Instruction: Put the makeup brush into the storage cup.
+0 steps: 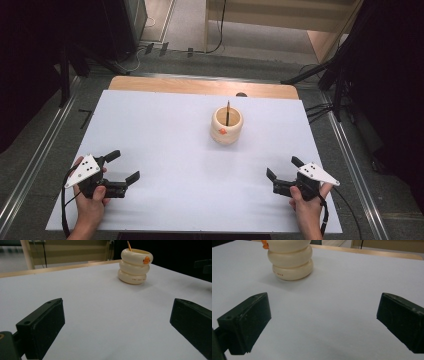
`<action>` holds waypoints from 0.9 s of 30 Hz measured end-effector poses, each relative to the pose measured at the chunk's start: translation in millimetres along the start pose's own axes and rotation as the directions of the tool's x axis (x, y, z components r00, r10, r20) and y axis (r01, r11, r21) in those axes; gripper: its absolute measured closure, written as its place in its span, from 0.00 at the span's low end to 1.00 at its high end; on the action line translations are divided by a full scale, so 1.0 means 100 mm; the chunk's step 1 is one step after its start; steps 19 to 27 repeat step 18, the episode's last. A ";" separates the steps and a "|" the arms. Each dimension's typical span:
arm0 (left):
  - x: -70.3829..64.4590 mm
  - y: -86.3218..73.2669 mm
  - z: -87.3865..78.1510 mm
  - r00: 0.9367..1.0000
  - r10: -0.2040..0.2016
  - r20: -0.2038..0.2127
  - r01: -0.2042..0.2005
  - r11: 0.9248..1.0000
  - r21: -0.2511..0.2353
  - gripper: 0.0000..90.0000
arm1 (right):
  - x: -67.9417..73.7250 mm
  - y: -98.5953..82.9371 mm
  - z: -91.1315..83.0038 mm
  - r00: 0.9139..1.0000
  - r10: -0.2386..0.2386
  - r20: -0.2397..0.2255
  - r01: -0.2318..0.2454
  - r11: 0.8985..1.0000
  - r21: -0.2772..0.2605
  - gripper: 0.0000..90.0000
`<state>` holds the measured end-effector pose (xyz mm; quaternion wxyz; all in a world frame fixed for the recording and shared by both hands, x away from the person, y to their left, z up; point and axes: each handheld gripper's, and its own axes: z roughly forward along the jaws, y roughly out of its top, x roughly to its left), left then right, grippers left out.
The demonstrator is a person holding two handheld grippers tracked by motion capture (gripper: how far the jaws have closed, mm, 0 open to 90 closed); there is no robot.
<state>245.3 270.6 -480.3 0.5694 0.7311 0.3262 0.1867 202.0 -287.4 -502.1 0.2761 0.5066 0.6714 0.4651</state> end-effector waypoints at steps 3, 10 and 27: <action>0.00 0.00 0.00 1.000 0.005 0.000 -0.005 1.000 0.002 0.00 | -0.01 0.00 -0.02 1.000 0.010 -0.001 -0.010 1.000 -0.008 0.00; 0.00 0.00 0.00 1.000 0.005 0.000 -0.005 1.000 0.000 0.00 | -0.02 0.01 -0.04 1.000 0.026 0.002 -0.026 1.000 -0.016 0.00; -0.01 0.01 0.01 1.000 0.007 0.005 -0.007 1.000 -0.002 0.00 | -0.02 0.01 -0.04 1.000 0.027 0.005 -0.027 0.999 -0.019 0.00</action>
